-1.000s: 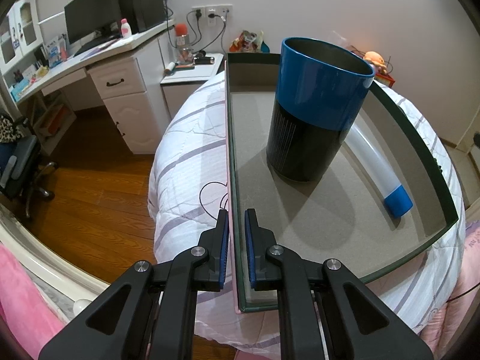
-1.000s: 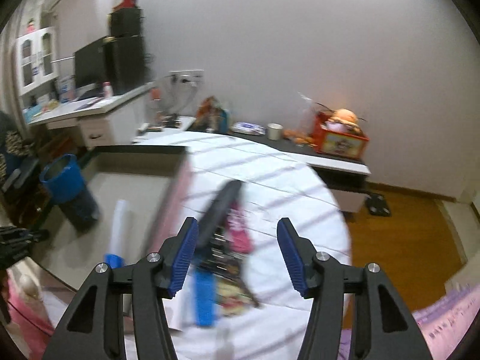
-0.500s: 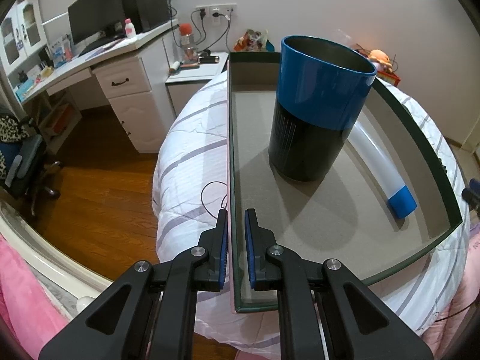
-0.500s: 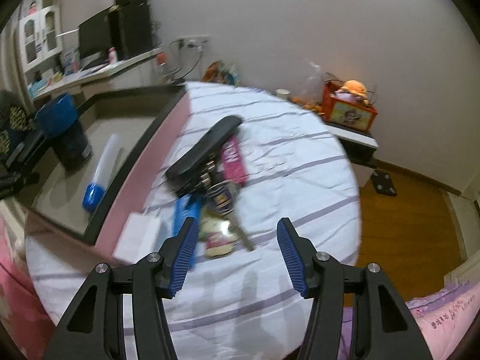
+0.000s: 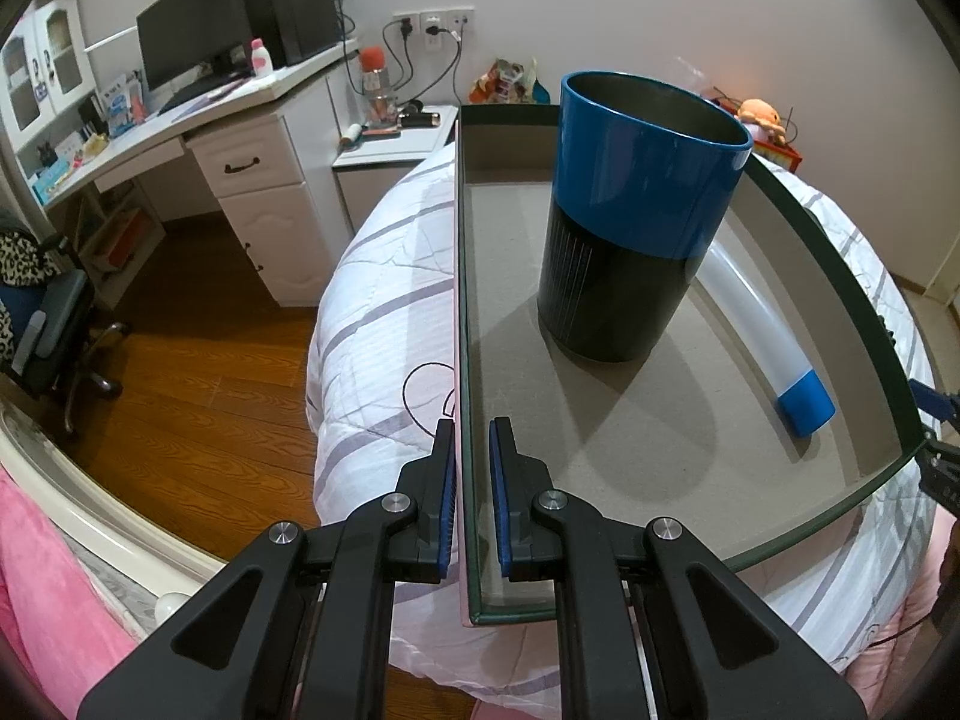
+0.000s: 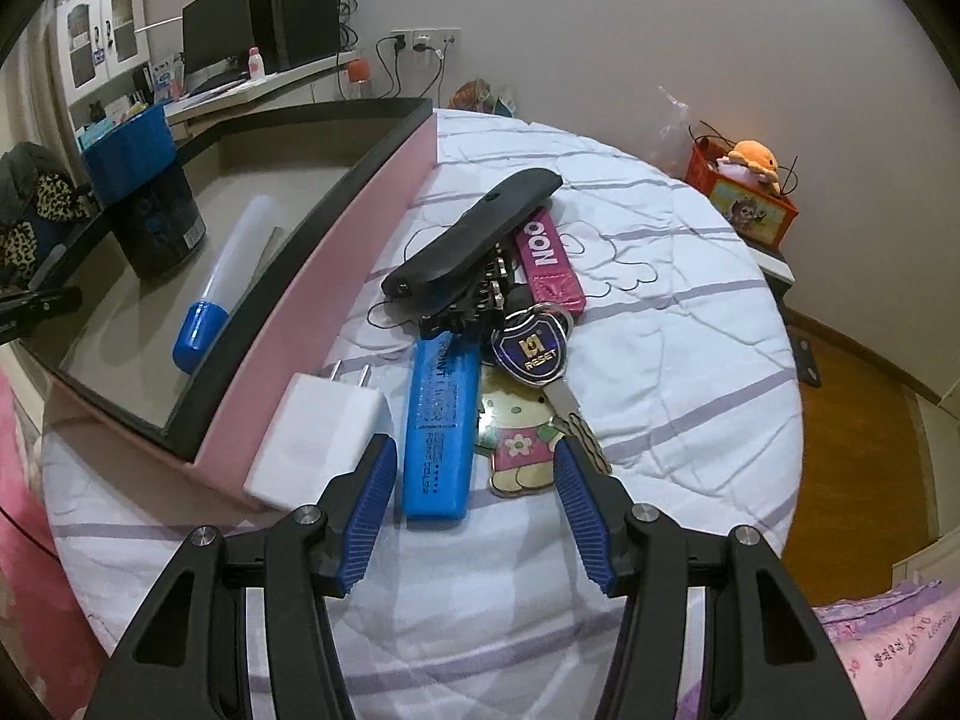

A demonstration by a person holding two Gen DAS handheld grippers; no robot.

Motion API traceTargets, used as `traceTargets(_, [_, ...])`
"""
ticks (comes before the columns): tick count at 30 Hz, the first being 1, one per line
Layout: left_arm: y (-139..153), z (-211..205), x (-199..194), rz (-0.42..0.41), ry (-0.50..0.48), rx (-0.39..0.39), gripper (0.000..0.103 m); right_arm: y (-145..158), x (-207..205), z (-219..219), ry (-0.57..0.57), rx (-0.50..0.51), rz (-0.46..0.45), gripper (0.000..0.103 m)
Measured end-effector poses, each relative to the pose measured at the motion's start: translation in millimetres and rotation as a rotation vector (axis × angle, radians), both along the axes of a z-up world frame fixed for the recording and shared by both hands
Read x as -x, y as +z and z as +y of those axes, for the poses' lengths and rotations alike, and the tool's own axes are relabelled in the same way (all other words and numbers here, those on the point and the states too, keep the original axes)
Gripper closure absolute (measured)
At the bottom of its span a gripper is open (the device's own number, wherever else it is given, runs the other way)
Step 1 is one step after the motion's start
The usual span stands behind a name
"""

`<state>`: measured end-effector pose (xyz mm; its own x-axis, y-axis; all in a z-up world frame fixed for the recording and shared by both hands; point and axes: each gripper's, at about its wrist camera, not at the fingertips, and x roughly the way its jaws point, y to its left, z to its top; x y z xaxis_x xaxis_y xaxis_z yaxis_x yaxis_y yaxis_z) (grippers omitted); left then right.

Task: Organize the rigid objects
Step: 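Reach to the blue highlighter and grasp it with the right tool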

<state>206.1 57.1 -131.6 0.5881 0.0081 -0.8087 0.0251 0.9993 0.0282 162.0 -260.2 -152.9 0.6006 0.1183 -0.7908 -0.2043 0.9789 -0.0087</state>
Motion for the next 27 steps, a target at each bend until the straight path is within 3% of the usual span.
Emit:
traceTargets(2, [0, 0, 0, 0.001, 0.000, 0.000, 0.094, 0, -3, -1, -0.004, -0.004, -0.005, 0.053])
traceTargets(4, [0, 0, 0, 0.001, 0.000, -0.001, 0.094, -2, -6, 1, 0.003, 0.006, -0.005, 0.070])
traceTargets(7, [0, 0, 0, 0.001, -0.001, 0.000, 0.094, -1, -6, 2, 0.019, 0.003, -0.001, 0.076])
traceTargets(18, [0, -1, 0, 0.001, -0.001, -0.001, 0.094, 2, 26, -7, 0.053, -0.014, 0.063, 0.078])
traceTargets(27, [1, -2, 0, -0.002, -0.007, -0.003, 0.093, -4, 3, 2, 0.059, 0.012, 0.038, 0.075])
